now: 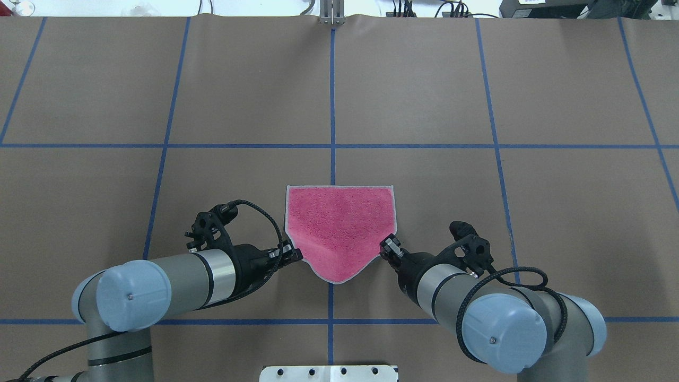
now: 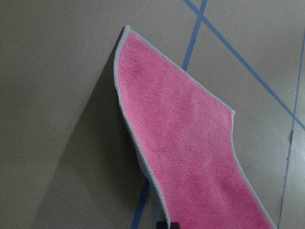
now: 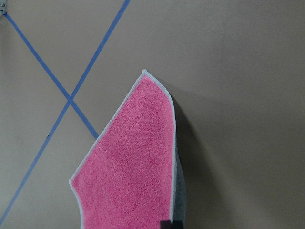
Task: Fold towel twice with both arms
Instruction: 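Lift the near edge with both grippers and fold it over the far edge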
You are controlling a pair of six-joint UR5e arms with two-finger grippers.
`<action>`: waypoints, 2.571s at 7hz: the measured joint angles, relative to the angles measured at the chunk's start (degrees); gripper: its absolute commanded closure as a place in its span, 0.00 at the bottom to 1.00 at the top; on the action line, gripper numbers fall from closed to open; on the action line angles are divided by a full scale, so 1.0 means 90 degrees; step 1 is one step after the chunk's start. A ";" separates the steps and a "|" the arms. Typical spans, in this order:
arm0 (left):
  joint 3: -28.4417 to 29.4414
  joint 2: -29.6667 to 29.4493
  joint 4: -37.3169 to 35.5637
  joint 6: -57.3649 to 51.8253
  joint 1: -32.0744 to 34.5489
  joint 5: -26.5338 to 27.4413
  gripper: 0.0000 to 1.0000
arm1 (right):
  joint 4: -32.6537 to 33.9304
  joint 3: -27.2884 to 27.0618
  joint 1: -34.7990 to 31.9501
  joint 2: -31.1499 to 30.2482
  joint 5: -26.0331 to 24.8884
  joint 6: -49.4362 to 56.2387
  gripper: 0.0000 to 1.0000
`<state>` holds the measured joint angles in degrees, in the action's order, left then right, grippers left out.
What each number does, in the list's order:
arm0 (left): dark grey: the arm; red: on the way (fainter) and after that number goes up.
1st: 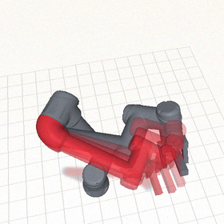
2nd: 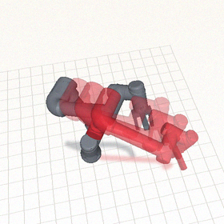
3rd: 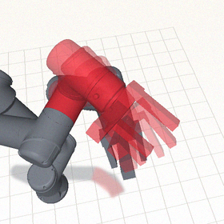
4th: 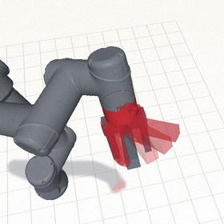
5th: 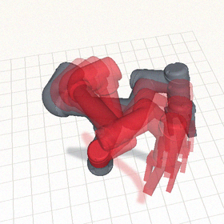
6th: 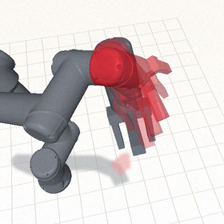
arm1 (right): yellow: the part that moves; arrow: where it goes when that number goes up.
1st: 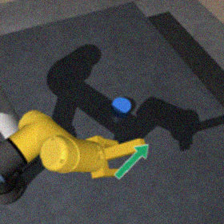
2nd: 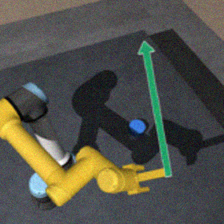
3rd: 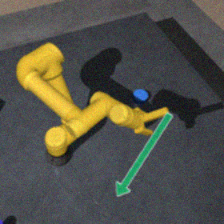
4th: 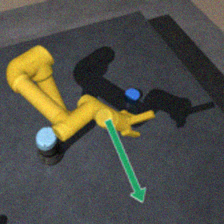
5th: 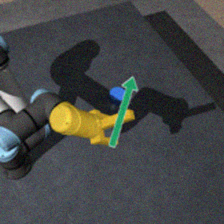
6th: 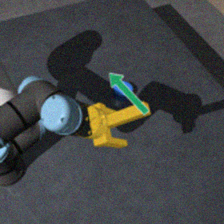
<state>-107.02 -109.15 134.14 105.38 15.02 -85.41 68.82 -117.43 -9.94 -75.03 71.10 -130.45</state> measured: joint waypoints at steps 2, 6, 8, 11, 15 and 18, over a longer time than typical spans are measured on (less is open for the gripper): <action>0.0622 -0.0410 -0.0002 -0.0002 0.0226 0.0007 1.00 | -0.0041 0.0314 -0.0271 0.0038 0.0002 0.0033 1.00; 0.0969 -0.0619 -0.0001 -0.0008 0.0474 0.0006 1.00 | -0.0049 0.0904 -0.0656 0.0478 0.0009 0.0075 1.00; 0.0979 -0.0625 0.0001 0.0001 0.0577 0.0005 1.00 | -0.0043 0.0985 -0.0798 0.0536 0.0018 0.0101 1.00; 0.1128 -0.0670 0.0005 0.0030 0.0758 0.0008 1.00 | -0.0046 0.1148 -0.0902 0.0552 0.0042 0.0148 1.00; 0.1486 -0.0821 0.0013 0.0290 0.0856 0.0007 0.95 | -0.0059 0.1266 -0.0911 0.0597 0.0039 0.0156 1.00; 0.1552 -0.0834 0.0010 0.0267 0.0867 0.0014 0.00 | -0.0012 0.1320 -0.1025 0.0752 0.0075 0.0335 0.00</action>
<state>-93.05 -116.65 134.24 107.78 22.83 -85.28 68.72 -105.55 -19.16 -68.26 71.78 -127.43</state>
